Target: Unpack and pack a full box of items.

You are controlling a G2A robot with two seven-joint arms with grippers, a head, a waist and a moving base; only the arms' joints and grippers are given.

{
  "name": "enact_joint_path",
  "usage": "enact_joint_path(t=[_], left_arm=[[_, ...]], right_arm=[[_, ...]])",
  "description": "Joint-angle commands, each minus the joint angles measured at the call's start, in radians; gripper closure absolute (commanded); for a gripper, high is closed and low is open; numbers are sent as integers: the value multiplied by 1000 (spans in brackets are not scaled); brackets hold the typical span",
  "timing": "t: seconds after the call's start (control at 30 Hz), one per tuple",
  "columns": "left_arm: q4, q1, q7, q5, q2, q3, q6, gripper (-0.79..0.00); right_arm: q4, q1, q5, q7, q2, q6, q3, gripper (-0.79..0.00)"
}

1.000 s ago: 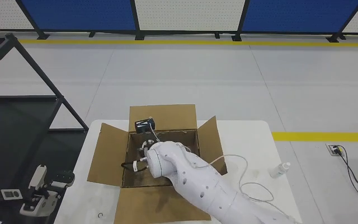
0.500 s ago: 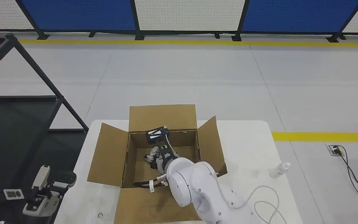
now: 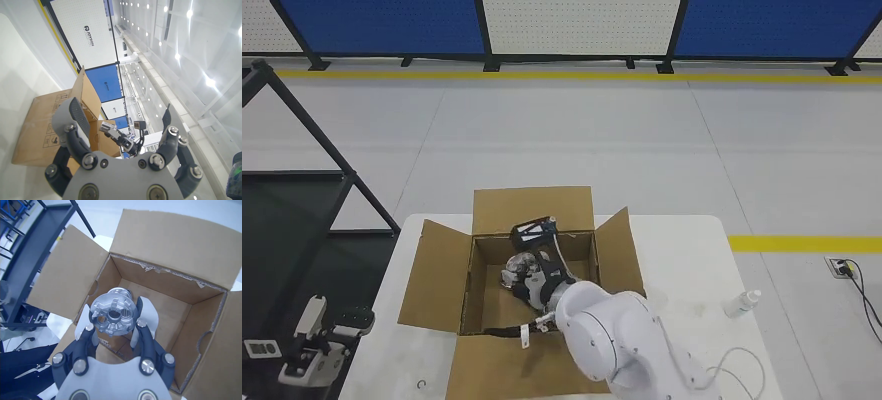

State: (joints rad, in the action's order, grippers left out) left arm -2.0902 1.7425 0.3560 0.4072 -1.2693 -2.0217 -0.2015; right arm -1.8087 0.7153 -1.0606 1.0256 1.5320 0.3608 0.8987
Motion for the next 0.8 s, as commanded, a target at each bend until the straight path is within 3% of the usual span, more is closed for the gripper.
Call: enact_joint_path(t=[0.0, 0.23, 0.77], left_arm=[[-2, -2, 9, -6, 1, 7, 3, -785], [-5, -22, 43, -43, 4, 40, 21, -785], [-11, -37, 62, -96, 9, 87, 33, -785]], right_arm=[[-148, 78, -10, 39, -18, -20, 77, 0], [-536, 347, -55, 114, -60, -42, 288, 0], [-541, 700, 152, -161, -85, -60, 747, 0]])
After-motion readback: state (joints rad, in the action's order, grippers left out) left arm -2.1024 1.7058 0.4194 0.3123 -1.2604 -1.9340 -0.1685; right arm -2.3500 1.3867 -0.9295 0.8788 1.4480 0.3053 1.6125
